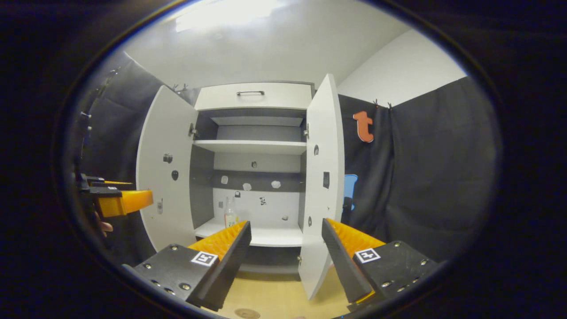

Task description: Grasp the bottle in the cabinet with the left hand and place it on the coaster, then close the right door with the right hand and the left door with the left hand.

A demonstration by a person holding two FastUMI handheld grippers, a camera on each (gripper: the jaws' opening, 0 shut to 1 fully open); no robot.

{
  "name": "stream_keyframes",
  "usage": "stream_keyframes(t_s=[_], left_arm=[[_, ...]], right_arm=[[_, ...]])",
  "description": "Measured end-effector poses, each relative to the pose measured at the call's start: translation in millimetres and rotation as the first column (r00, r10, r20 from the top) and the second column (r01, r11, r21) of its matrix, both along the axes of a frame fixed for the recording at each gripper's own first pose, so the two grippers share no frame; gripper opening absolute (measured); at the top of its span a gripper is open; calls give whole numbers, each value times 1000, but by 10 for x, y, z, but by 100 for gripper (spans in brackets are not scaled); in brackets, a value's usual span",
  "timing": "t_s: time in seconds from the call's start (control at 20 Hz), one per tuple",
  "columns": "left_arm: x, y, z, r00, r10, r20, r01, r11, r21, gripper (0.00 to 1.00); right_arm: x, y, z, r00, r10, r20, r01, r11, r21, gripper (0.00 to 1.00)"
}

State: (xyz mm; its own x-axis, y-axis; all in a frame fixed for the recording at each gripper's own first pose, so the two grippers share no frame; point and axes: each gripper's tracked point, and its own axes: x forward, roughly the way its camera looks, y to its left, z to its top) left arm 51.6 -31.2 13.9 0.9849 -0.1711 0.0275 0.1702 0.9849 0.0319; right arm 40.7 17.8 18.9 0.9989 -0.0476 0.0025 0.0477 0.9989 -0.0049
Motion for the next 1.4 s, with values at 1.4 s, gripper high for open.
stream_keyframes(t_s=[1.4], left_arm=[[3732,-575,-1452,989,116,-91,-116,993,9,99]], right_arm=[[-448,-346,-297,965,-258,-40,258,966,-18,97]])
